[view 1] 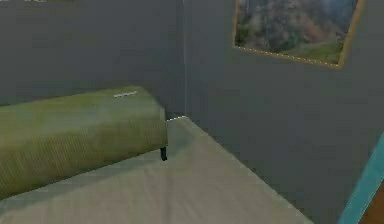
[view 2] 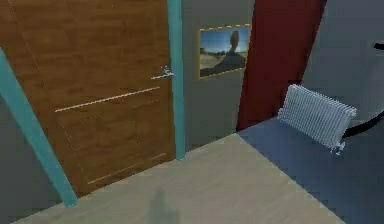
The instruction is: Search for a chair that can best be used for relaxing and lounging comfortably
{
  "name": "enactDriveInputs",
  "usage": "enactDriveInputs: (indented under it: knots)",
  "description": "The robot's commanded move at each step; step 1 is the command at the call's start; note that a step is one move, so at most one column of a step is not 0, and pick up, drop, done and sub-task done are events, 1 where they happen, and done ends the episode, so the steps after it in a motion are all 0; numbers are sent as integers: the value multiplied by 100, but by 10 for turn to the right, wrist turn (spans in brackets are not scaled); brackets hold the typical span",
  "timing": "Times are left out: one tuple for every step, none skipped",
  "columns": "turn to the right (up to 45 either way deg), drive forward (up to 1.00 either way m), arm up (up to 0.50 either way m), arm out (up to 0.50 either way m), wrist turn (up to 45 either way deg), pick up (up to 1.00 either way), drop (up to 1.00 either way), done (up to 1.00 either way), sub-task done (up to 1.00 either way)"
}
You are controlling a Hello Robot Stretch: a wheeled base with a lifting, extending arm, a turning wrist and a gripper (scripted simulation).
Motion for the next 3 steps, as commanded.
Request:
enactDriveInputs:
  knots:
    - [-450, 0, 0, 0, 0, 0, 0, 0, 0]
    - [-450, 0, 0, 0, 0, 0, 0, 0, 0]
    - [-450, 0, 0, 0, 0, 0, 0, 0, 0]
